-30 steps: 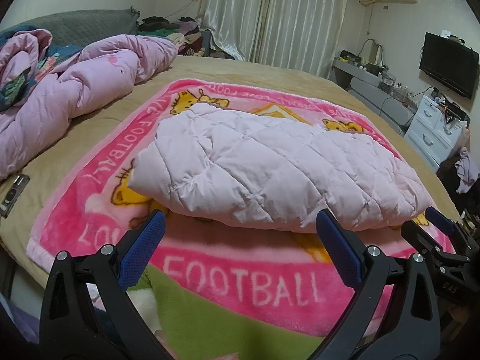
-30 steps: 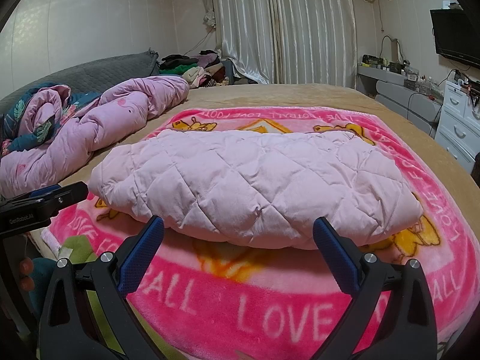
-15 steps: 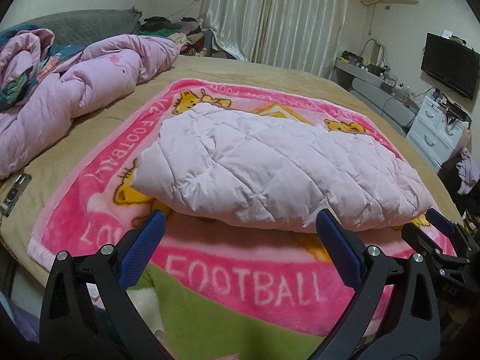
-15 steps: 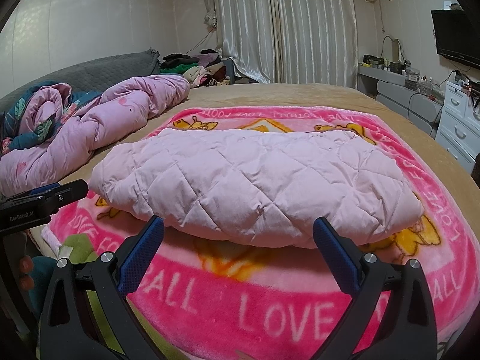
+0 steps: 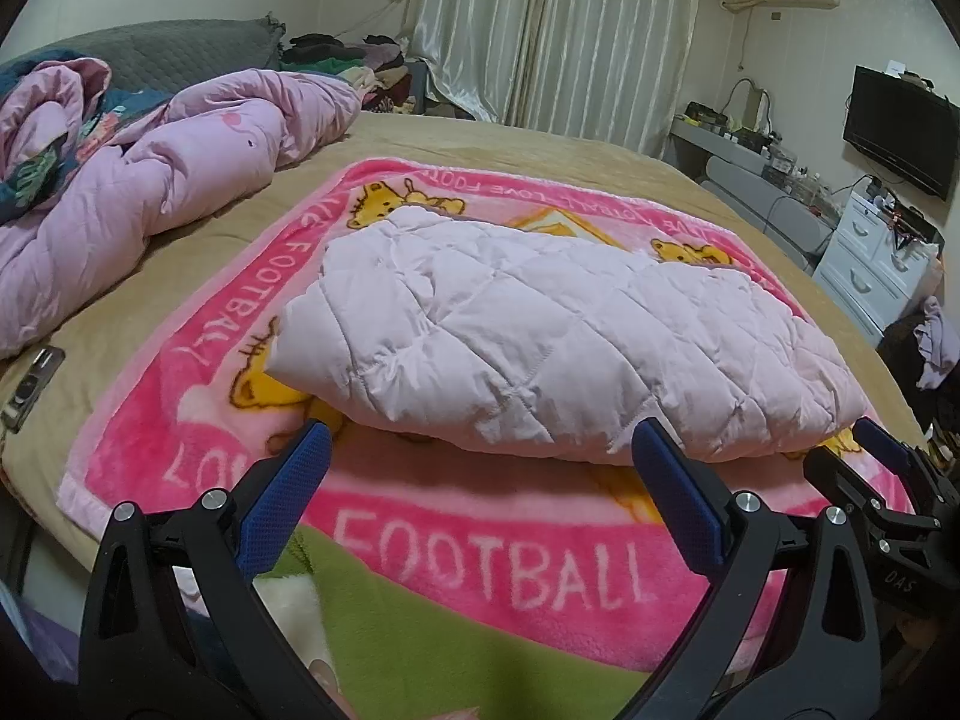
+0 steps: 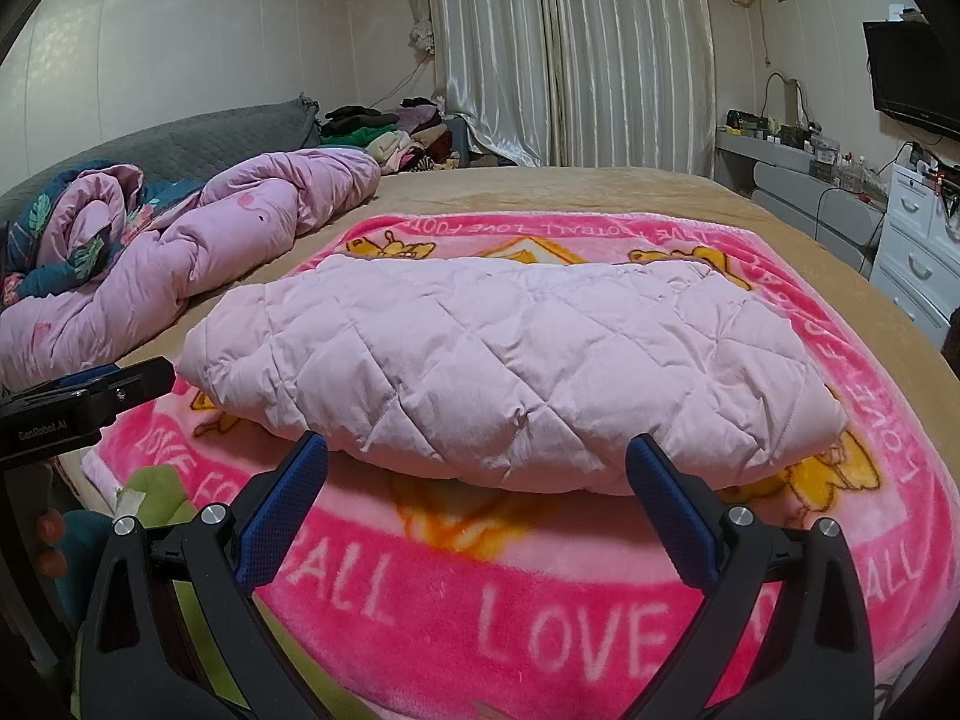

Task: Fold large clothes

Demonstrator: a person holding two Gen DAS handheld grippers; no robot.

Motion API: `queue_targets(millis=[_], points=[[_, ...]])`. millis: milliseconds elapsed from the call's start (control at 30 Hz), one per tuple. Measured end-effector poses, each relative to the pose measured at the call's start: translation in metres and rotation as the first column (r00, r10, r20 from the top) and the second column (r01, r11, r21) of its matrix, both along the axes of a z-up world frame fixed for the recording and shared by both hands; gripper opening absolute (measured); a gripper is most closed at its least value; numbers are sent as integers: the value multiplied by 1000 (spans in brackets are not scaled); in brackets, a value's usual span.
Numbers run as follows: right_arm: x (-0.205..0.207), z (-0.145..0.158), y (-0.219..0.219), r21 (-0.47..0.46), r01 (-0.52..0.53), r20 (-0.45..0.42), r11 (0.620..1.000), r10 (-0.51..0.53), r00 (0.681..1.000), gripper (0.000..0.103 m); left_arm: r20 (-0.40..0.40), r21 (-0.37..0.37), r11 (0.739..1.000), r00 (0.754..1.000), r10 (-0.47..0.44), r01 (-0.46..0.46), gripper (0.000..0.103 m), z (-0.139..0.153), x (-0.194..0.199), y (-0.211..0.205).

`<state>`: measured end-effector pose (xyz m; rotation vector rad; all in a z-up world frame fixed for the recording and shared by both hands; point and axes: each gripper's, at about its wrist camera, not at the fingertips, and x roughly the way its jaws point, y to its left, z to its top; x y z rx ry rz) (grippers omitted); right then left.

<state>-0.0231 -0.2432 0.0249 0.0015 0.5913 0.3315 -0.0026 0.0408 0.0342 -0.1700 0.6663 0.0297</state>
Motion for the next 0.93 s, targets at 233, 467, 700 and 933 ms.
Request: queue_targets(millis=[233, 467, 700, 933], points=[[-1, -1, 0, 0, 0, 4, 1000, 0, 1000, 99, 1, 2, 1000, 1000, 8, -8, 94, 0, -1, 2], [-1, -6, -9, -7, 31, -6, 999, -31, 999, 99, -40, 5, 1000, 999, 14, -14, 94, -6, 0, 8], [12, -27, -93, 3, 278, -73, 961, -277, 958, 99, -130, -40, 996, 989, 72, -78, 94, -31, 9, 45], [2, -79, -344, -132, 819, -129, 559, -828, 545, 99, -213, 149, 910, 886, 411, -387, 94, -67, 56, 201]])
